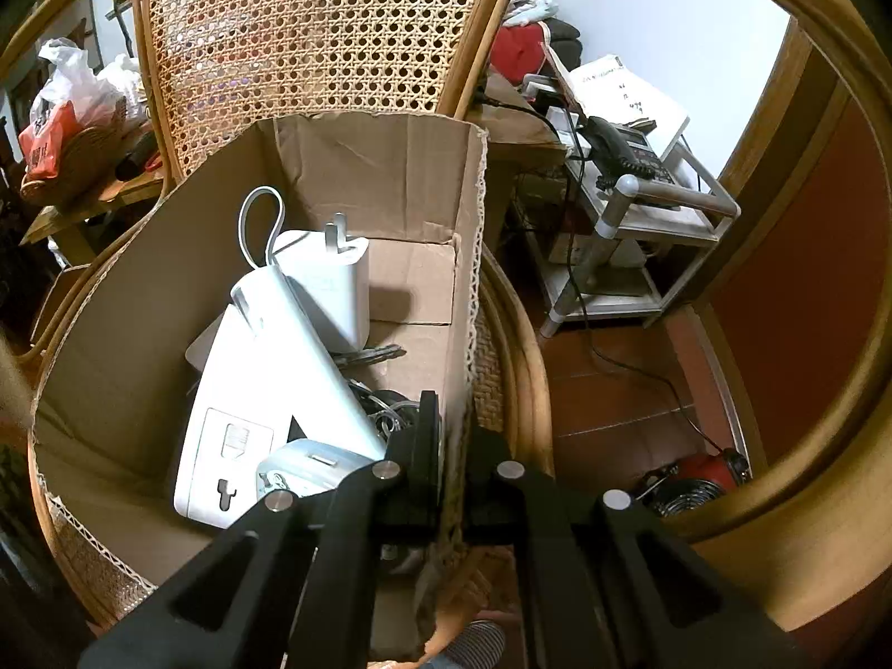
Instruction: Organize rigid objects
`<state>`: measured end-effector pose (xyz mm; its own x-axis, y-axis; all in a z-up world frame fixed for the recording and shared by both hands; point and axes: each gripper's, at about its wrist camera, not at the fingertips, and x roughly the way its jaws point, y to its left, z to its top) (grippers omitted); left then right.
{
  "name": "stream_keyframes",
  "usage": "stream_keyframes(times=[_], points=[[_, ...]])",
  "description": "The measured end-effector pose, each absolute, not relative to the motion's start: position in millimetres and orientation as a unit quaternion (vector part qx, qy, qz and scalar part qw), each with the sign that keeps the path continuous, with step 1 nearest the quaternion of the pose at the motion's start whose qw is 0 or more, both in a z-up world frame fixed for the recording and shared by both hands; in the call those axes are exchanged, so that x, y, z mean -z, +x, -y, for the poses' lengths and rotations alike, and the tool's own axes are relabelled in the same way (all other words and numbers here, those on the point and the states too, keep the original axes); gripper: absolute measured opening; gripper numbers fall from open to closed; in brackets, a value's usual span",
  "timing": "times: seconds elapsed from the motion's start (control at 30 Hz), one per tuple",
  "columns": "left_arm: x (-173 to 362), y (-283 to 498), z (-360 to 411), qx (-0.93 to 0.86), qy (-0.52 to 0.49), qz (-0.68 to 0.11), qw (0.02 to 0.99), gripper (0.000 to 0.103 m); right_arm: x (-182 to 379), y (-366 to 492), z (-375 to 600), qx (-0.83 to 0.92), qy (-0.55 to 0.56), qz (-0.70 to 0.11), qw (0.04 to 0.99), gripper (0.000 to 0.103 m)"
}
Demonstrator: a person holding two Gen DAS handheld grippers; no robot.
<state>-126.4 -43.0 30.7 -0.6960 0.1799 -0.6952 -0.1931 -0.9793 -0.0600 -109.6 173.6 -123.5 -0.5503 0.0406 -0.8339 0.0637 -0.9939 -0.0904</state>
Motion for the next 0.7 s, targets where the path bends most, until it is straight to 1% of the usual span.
stream_keyframes(times=[0.17, 0.23, 0.5, 0.7], points=[[-51, -127, 23, -0.926, -0.360, -0.019, 0.114, 0.036, 124, -110, -173, 0.879, 0.473, -0.056, 0.008, 0.007], [-58, -129, 12, -0.926, -0.356, -0.027, 0.120, 0.001, 124, -110, -173, 0.879, 0.474, -0.055, 0.007, 0.007], [-91, -137, -30, -0.931, -0.328, -0.049, 0.155, 0.000, 124, -110, -173, 0.879, 0.474, -0.056, 0.008, 0.007], [-84, -141, -46, -0.927, -0.335, -0.064, 0.158, 0.000, 125, -111, -172, 0.879, 0.473, -0.056, 0.008, 0.007]])
